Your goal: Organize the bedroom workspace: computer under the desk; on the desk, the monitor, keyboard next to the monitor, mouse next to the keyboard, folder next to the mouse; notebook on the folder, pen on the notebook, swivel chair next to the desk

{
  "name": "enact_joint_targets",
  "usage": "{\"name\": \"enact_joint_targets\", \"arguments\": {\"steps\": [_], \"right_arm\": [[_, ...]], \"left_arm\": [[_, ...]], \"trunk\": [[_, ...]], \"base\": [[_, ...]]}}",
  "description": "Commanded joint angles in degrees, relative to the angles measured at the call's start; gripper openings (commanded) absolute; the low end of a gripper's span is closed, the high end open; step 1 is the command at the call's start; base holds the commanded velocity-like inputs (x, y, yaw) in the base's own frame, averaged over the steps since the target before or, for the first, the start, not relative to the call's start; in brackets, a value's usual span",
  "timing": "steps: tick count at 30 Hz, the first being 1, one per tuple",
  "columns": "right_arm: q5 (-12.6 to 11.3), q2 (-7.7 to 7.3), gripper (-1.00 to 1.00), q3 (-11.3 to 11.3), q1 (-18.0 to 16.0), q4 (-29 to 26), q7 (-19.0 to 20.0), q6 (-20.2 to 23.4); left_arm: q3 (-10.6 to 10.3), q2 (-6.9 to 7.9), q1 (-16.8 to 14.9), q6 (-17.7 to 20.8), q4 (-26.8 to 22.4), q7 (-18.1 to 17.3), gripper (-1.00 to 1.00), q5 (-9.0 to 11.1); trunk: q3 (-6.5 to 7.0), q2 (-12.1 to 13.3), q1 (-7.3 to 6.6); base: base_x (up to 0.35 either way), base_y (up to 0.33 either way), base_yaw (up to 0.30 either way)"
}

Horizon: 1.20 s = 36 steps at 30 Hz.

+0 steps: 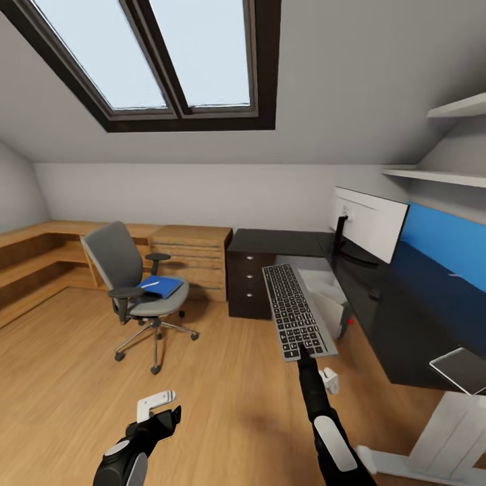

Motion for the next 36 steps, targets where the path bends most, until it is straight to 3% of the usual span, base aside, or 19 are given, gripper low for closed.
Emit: {"name": "enact_joint_targets", "arguments": {"steps": [1, 10, 21, 36], "right_arm": [[-0.56, 0.05, -1.0, -0.07, -0.05, 0.02, 0.44, 0.05], [-0.67, 0.05, -1.0, -0.09, -0.05, 0.02, 0.51, -0.14], [-0.8, 0.05, -1.0, -0.09, -0.05, 0.02, 0.35, -0.33], [-0.88, 0.05, -1.0, -0.17, -0.05, 0.1, 0.3, -1.15]], "left_arm": [[0.02, -0.02, -0.04, 0.22, -0.06, 0.35, 1.0, 0.61], [0.02, -0.02, -0.05, 0.31, -0.05, 0.37, 1.0, 0.64], [-0.09, -0.1, -0.03, 0.29, 1.68, 0.42, 1.0, 0.65], [-0.14, -0.11, -0.05, 0.26, 1.78, 0.62, 1.0, 0.69]], "trunk": [[-0.06, -0.04, 0.03], [-0.06, -0.04, 0.03], [-0.06, -0.04, 0.03], [2.63, 5.98, -3.26]], "base": [[0.298, 0.196, 0.0], [0.306, 0.161, 0.0], [0.17, -0.03, 0.0], [0.006, -0.002, -0.078]]}}
